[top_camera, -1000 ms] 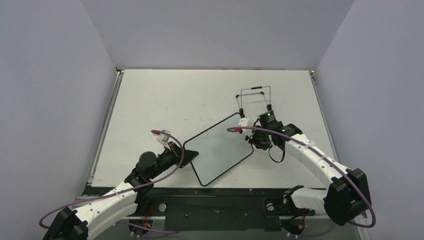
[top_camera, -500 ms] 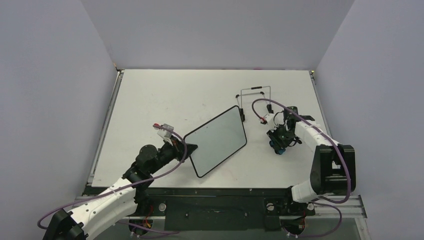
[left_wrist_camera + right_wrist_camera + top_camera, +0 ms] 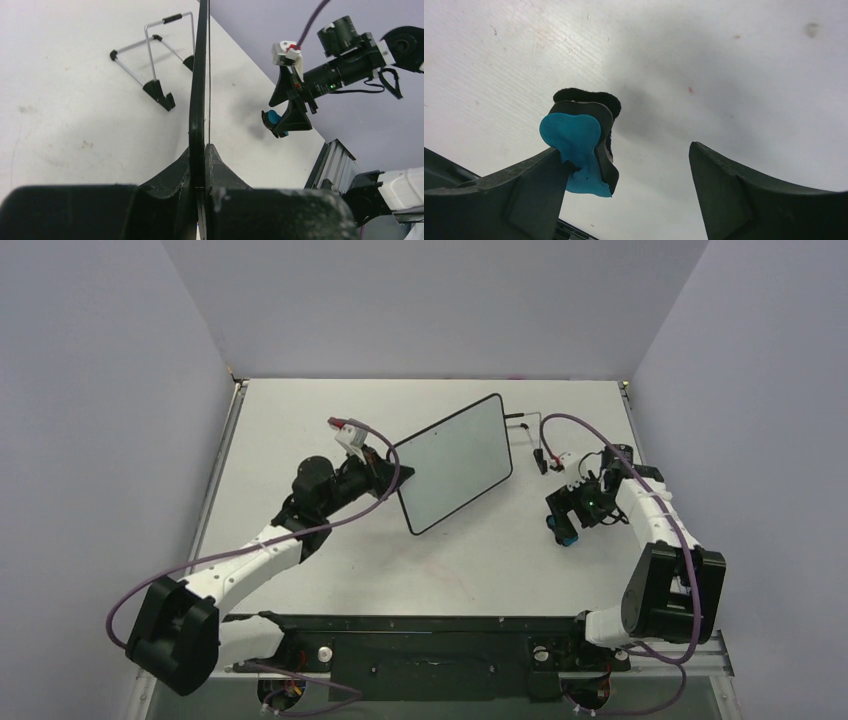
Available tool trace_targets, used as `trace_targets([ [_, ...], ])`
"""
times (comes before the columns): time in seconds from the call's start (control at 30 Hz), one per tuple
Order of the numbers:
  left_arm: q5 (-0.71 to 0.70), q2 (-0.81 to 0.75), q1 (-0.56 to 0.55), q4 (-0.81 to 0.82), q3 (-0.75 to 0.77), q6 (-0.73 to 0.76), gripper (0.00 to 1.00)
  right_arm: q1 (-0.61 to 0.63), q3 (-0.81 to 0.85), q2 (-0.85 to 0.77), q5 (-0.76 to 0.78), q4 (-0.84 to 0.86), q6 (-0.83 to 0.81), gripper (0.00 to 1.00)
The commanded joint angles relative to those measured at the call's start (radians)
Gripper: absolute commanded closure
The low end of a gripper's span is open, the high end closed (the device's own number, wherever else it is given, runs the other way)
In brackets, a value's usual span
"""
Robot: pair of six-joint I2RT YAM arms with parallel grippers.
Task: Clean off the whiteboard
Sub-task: Place the whiteboard eraser at the center of the board.
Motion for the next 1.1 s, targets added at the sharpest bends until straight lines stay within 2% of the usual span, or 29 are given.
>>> trace_targets([
  [0.0, 0.151, 0.149, 0.05, 0.236, 0.237, -0.015, 1.0, -0.031, 0.049, -0.118, -0.111, -0.055, -0.007, 0.18],
  [0.27, 0.306, 0.454, 0.093, 0.31, 0.517, -0.056, 1.0, -0.033, 0.026, -0.084, -0.105, -0.036, -0.006, 0.17],
  [0.47, 0.379, 0.618, 0.097, 0.344, 0.666, -0.075, 1.0, -0.025, 0.012, -0.04, -0.038, 0.011, 0.028, 0.17],
  [0.6, 0.397, 0.68, 0.099, 0.384, 0.715, -0.103, 1.0, 0.01, -0.011, -0.005, 0.028, 0.047, 0.041, 0.18],
  [0.83, 0.398, 0.763, 0.097, 0.415, 0.781, -0.136, 1.0, 0.017, -0.016, -0.001, 0.007, 0.047, 0.018, 0.18],
  [1.0, 0.396, 0.828, 0.097, 0.408, 0.831, -0.136, 1.0, 0.009, -0.01, 0.01, 0.028, 0.028, -0.002, 0.14],
  [1.07, 0.396, 0.844, 0.097, 0.406, 0.847, -0.138, 1.0, 0.009, -0.012, 0.016, 0.024, 0.032, 0.0, 0.2],
])
